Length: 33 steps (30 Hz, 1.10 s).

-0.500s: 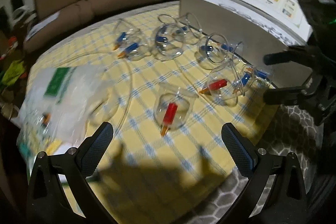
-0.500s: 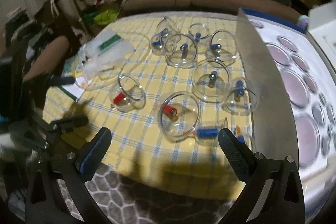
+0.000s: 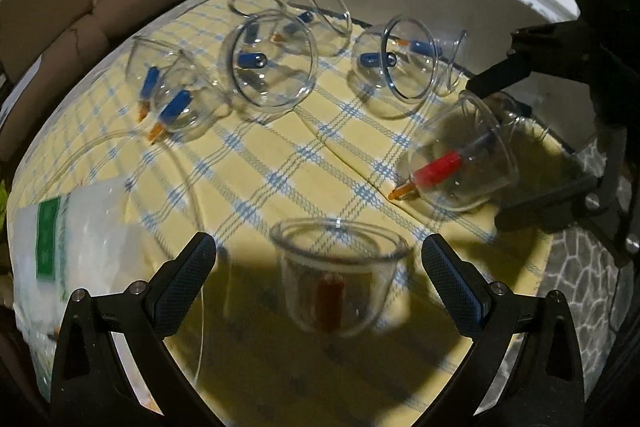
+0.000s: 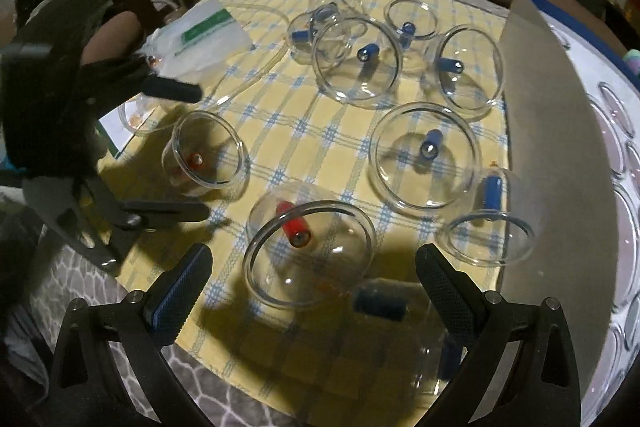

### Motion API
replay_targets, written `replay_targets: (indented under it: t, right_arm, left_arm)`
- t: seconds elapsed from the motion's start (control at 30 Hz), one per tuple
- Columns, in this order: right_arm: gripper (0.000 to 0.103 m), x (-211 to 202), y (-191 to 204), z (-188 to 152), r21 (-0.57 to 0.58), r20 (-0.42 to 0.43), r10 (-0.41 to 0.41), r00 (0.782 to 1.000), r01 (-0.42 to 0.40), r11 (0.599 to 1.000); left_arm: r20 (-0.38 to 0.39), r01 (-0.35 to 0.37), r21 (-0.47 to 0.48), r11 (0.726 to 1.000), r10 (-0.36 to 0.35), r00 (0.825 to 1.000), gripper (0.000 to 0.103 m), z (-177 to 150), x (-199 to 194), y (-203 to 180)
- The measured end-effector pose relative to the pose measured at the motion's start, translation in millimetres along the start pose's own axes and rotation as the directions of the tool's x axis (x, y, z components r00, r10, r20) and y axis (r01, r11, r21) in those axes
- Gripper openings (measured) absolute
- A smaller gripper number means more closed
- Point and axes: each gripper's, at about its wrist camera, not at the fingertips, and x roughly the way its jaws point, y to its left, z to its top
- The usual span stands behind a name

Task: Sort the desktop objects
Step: 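Grasp a red-valve clear cup with the left tool while the right tool grasps another, then carry the right tool's cup into a foam case slot while the left tool carries its cup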

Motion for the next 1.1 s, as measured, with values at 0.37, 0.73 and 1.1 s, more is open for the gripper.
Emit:
replay_targets:
  t: [0.37, 0.73, 1.1]
  right_arm:
    - [0.069, -4.4, -0.1, -2.2, 0.020, 0.013, 0.047, 0.999, -0.047, 0.999]
    - [0.063, -48.5, 13.2, -0.4, 0.030, 0.081, 0.002, 0.997, -0.004, 1.000]
    - [0.063, -99.3, 9.9, -12.1, 0.102, 0.209, 0.006, 0.978, -0.028, 0.994]
  left_arm:
    - [-0.012, 0.061, -0.012, 0.998, -0.061, 0.998, 0.050, 5.7, 4.2, 0.8]
    - [0.117, 0.100, -0.160, 0.982, -0.082, 0.990, 0.050, -5.0, -47.8, 9.1]
    - [0.234, 0.164, -0.231, 0.959, -0.109, 0.966, 0.050, 14.6, -111.1, 3.7]
